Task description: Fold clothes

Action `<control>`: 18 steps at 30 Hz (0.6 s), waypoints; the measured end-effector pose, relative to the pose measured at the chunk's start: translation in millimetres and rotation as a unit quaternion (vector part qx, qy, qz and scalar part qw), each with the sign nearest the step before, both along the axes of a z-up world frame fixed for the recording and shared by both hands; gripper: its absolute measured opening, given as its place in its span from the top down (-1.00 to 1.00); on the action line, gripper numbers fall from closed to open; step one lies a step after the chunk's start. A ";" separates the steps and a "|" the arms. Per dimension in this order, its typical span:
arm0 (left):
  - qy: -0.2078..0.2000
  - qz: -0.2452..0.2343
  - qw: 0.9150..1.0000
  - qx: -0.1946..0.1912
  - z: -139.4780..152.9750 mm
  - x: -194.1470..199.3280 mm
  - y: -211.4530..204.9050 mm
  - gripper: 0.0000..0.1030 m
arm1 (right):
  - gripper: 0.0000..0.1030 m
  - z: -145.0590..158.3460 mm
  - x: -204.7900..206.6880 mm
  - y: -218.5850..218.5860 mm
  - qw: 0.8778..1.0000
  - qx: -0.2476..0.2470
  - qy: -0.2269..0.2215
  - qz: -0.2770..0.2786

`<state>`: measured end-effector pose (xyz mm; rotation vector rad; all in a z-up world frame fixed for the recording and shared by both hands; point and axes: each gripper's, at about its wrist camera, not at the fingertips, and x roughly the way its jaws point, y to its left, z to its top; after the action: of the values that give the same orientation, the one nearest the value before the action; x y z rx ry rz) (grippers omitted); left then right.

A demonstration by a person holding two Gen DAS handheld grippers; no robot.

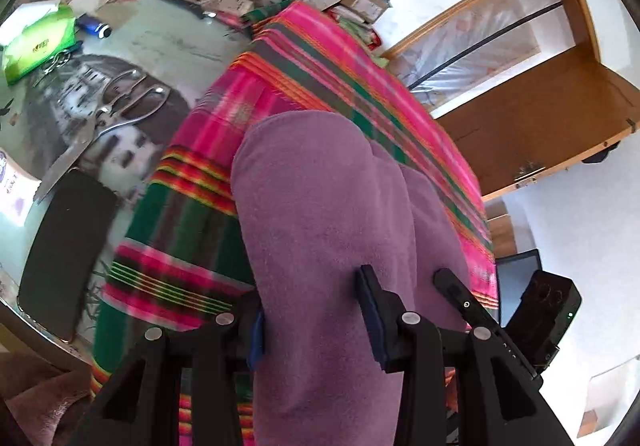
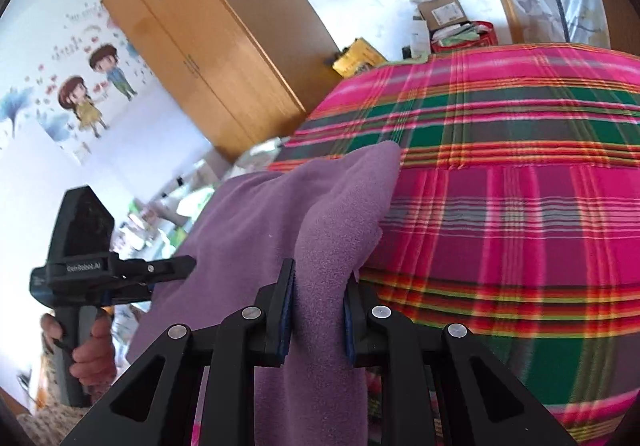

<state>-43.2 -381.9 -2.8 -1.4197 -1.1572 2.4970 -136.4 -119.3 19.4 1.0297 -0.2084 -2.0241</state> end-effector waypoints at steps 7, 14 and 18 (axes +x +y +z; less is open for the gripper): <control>0.007 0.012 0.999 -0.040 2.8 13.4 5.9 0.07 | 0.33 -11.3 1.8 -10.0 0.996 0.081 0.036 -0.022; 0.020 0.044 0.989 -0.140 18.4 35.3 33.2 0.07 | 0.30 -2.3 23.6 -1.4 0.990 0.115 0.070 -0.050; 0.039 0.058 0.978 -0.199 25.6 55.8 54.7 0.07 | 0.30 2.9 41.6 10.5 0.989 0.113 0.079 -0.058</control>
<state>12.6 -327.2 22.8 -1.3420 -0.7761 2.9635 -94.8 -108.8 22.3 1.0069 0.0494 -2.2623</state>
